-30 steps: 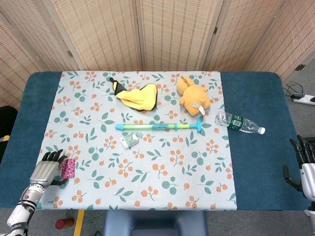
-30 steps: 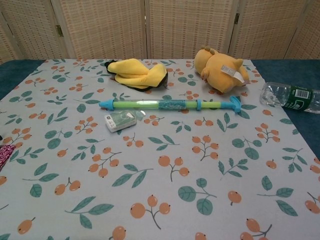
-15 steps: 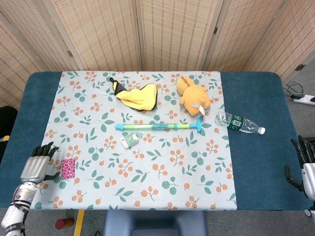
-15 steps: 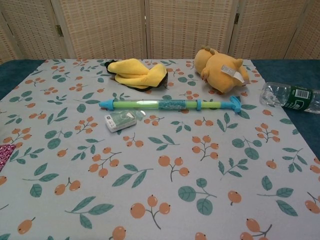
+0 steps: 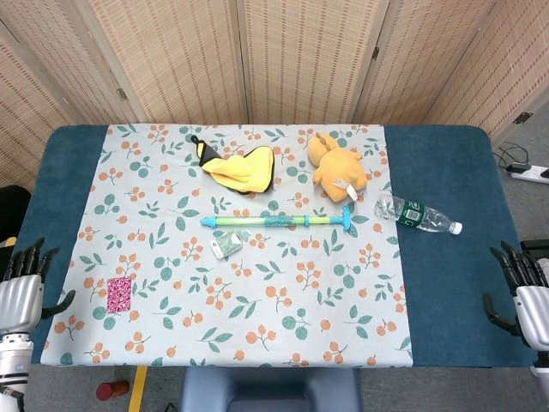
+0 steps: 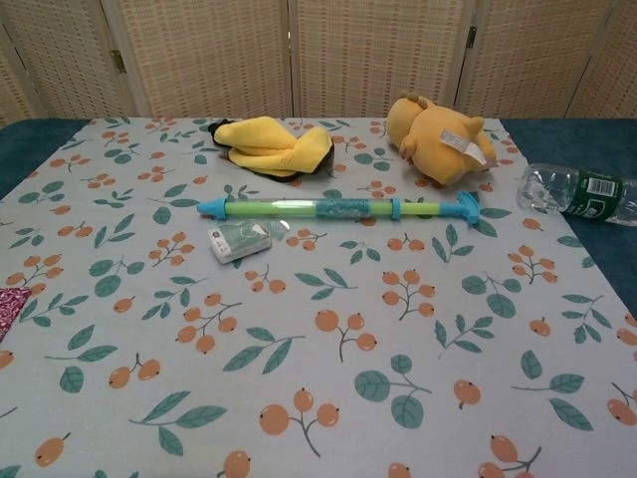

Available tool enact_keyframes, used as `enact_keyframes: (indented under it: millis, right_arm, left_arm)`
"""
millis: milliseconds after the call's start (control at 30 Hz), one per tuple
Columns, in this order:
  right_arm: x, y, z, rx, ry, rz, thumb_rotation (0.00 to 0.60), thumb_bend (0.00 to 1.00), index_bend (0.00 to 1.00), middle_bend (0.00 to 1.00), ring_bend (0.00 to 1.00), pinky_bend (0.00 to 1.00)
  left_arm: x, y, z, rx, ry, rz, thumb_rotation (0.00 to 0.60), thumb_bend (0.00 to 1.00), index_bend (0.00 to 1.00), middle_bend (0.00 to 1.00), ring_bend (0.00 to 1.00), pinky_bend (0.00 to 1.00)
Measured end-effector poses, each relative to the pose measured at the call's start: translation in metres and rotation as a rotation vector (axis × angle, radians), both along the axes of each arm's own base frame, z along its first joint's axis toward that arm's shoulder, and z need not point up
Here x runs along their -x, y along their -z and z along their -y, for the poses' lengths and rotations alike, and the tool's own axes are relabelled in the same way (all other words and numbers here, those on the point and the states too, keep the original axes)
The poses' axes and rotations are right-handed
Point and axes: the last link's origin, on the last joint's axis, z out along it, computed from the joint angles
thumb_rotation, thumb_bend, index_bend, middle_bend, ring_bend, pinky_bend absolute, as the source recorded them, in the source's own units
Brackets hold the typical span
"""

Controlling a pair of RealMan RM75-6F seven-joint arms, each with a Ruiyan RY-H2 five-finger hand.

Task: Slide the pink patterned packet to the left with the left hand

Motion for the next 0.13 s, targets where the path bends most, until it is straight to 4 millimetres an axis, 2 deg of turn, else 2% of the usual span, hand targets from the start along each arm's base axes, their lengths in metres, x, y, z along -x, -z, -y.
enact_keyframes:
  millis: [133]
  right_arm:
    - [-0.003,0.003,0.0,-0.011,-0.02,0.008,0.578,0.52,0.0,0.0,0.0,0.0]
  left_arm:
    - [-0.007,0.0,0.012,-0.001,0.005,-0.002,0.6,0.31,0.17,0.0,0.0,0.0]
